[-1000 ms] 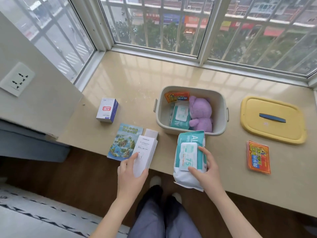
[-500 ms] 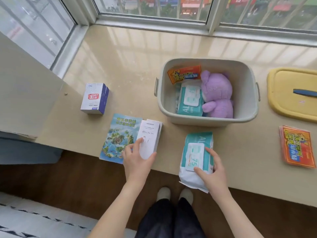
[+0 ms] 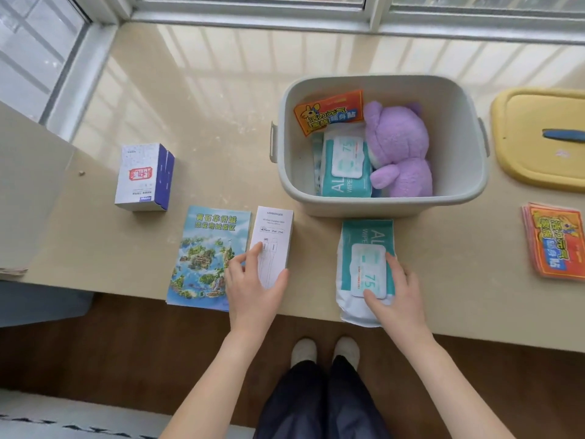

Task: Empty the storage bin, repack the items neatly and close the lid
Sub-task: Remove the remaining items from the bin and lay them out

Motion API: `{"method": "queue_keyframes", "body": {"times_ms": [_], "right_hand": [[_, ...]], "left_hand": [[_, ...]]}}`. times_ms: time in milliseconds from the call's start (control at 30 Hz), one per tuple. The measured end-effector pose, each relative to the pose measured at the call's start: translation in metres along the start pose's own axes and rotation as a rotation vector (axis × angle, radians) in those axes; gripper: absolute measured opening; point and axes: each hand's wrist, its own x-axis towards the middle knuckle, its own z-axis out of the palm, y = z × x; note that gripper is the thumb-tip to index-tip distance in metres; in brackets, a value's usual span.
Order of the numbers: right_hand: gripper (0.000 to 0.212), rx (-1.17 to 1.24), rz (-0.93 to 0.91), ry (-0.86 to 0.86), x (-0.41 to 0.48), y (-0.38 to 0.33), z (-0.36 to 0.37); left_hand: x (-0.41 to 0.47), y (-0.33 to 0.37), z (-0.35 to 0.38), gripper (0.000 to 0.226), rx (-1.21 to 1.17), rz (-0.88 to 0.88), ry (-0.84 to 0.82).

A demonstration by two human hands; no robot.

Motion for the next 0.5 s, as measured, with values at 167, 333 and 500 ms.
{"method": "queue_keyframes", "body": {"times_ms": [167, 333, 500], "right_hand": [[0.082, -0.08, -0.03, 0.019, 0.007, 0.006, 0.005], [0.081, -0.18, -0.063, 0.02, 0.005, -0.001, 0.001], [0.069, -0.321, -0.321, 0.127, -0.024, -0.045, -0.038]], "left_hand": [[0.0, -0.001, 0.0, 0.066, 0.005, -0.007, -0.018], [-0.005, 0.003, -0.008, 0.069, 0.019, -0.023, -0.042], [-0.023, 0.033, -0.064, 0.062, 0.044, 0.08, -0.063]]}}
